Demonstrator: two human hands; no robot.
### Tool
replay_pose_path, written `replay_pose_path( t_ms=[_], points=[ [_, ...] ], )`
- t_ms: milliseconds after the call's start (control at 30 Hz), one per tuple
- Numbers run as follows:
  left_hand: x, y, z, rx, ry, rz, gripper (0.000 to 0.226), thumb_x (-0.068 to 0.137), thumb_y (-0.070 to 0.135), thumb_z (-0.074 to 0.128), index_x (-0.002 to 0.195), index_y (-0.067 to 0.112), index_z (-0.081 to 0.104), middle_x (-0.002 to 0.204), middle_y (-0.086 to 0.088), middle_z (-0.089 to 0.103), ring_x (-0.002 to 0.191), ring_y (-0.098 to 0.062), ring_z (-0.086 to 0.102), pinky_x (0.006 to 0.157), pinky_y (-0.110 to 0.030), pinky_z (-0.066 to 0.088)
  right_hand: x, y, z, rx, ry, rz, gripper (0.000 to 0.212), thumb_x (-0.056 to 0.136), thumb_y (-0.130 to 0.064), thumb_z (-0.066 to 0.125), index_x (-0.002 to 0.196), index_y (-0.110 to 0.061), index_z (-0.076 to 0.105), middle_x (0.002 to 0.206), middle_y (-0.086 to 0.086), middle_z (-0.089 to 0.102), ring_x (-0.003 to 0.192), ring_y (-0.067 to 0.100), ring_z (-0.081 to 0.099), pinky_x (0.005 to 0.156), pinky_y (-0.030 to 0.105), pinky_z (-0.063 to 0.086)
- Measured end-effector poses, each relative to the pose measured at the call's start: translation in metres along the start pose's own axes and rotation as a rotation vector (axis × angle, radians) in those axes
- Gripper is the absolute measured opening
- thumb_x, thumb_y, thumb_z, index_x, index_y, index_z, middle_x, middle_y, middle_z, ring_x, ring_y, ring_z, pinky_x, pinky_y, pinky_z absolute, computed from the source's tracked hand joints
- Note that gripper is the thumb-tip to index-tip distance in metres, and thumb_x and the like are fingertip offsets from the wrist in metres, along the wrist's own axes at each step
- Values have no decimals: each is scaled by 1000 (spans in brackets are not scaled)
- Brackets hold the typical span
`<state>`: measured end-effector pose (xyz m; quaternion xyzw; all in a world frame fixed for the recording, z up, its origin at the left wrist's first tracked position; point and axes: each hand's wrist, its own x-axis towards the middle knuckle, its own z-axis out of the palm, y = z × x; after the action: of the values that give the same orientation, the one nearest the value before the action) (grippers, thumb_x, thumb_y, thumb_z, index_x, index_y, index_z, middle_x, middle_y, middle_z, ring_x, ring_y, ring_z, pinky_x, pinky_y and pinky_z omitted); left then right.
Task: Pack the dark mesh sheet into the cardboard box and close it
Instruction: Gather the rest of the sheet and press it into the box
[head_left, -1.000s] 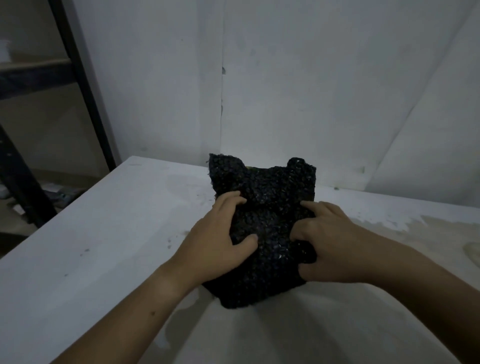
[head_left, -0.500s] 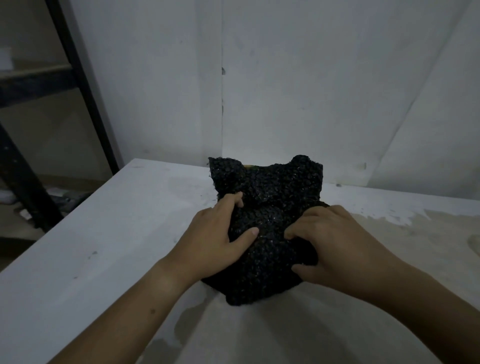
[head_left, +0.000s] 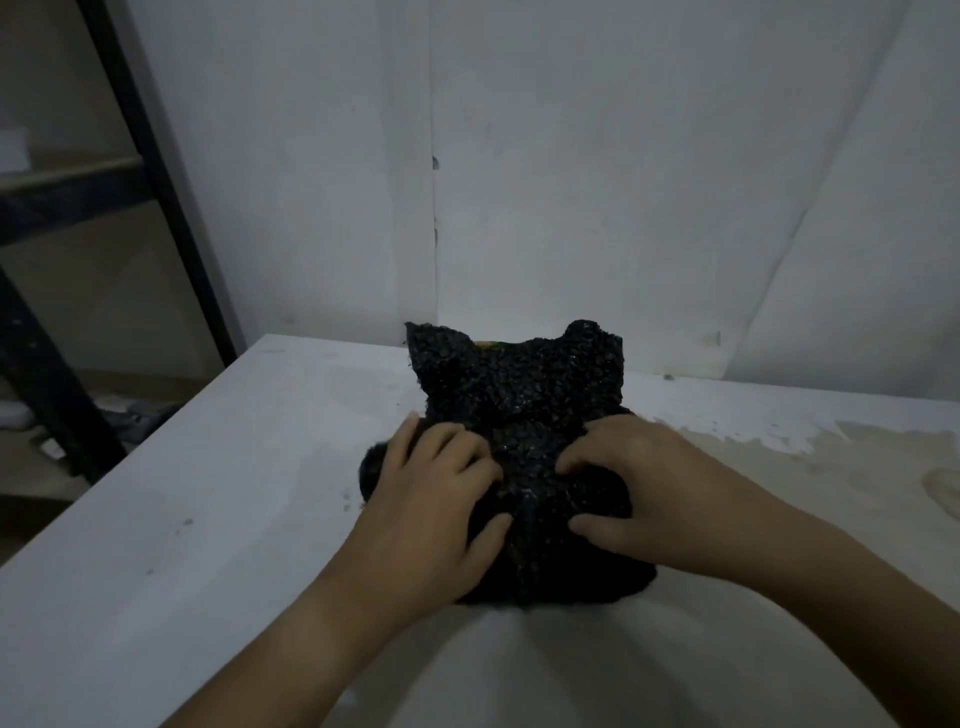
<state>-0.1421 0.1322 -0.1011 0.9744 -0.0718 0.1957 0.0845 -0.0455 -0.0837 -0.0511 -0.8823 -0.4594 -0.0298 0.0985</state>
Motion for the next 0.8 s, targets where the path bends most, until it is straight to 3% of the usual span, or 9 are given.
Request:
replay_pose_path(
  t_ms=[67,133,200,333,467,567,667,800],
  points=[
    [-1,-3,0,19,-63,-18,40,93,57,44,111,30,67,118,14,52,126,-13,42,120,-52,13,-11,5,-8,11,65,16,46,69,-58,67,109,-38,55,107,-19,56,106,6,48,91,28,44],
    [5,-5,-3,18,-96,-27,42,96,57,40,109,30,70,120,13,50,126,-12,40,121,-53,9,-18,8,-12,-107,-5,30,52,63,-60,66,108,-38,51,107,-18,53,105,9,46,90,30,42],
    [13,-6,-4,24,-121,-18,41,99,53,38,106,30,71,120,13,48,125,-12,38,121,-50,7,-20,8,-8,-216,-92,45,51,67,-48,71,111,-35,50,111,-15,52,108,13,45,90,28,37],
    [19,-7,-2,20,-116,11,41,103,45,35,100,28,72,115,14,50,118,-12,41,118,-43,14,-11,5,-4,-217,18,4,25,80,-18,65,102,-29,62,100,-12,59,101,18,53,82,30,38],
    [22,-6,1,-8,-99,-7,42,103,43,35,97,26,72,111,15,52,115,-11,41,117,-40,16,-3,7,2,-248,-10,-45,24,90,-25,51,107,-31,68,107,-12,60,106,17,50,90,32,36],
    [22,-4,2,-20,-72,-15,44,102,45,32,95,26,71,107,15,52,113,-11,42,116,-39,17,0,3,11,-298,-104,-1,36,81,-42,31,88,-27,62,102,-9,51,101,17,42,91,29,27],
    [18,-5,1,-69,-56,6,49,100,52,28,98,28,71,111,17,53,118,-8,42,115,-37,20,3,2,11,-311,-169,19,35,71,-51,34,78,-25,55,98,-6,45,96,19,36,93,33,30],
    [2,-15,1,-207,57,22,24,96,46,50,110,29,59,131,15,50,129,-3,43,116,-39,25,6,9,-1,-254,-232,0,44,66,-56,43,97,-31,61,105,-10,44,100,17,37,93,34,33]
  ],
)
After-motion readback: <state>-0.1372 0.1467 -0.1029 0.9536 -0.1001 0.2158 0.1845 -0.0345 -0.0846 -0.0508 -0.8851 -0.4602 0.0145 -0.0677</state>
